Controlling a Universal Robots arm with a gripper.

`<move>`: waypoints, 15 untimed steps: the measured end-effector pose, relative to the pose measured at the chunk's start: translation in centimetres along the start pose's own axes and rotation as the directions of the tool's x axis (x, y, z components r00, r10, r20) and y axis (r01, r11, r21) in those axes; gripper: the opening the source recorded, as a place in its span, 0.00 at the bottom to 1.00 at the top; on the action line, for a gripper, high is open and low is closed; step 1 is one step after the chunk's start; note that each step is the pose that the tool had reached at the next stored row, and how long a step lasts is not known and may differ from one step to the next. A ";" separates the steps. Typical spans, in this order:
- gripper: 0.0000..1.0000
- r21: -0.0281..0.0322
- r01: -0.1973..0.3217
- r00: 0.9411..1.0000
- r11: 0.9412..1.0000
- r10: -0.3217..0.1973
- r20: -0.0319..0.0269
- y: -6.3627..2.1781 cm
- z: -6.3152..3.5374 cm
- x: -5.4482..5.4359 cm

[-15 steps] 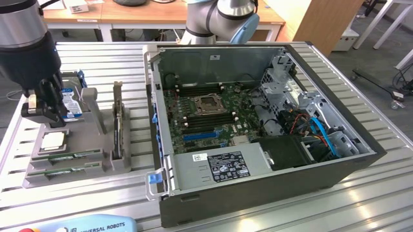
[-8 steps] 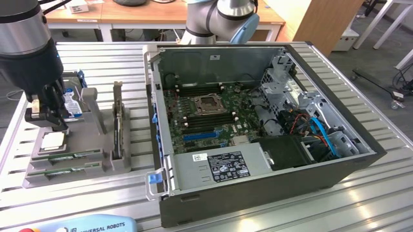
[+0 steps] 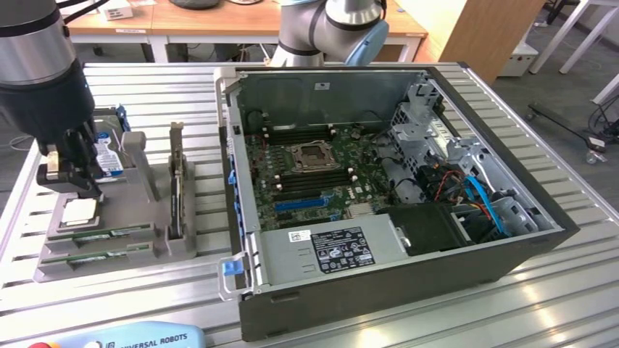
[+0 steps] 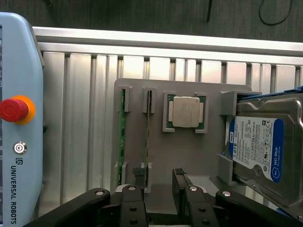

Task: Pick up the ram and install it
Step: 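Pick up the ram and move it above insertion slot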

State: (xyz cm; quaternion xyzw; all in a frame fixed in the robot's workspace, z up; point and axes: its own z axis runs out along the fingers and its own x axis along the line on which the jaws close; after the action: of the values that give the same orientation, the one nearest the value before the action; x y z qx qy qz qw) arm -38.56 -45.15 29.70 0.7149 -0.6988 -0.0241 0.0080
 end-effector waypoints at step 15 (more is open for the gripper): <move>0.37 0.000 0.000 1.000 1.000 0.000 0.000 0.09 -0.07 3.5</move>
State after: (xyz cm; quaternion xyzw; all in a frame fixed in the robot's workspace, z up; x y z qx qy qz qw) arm -38.57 -48.63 29.69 0.7149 -0.6988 -0.0241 0.0079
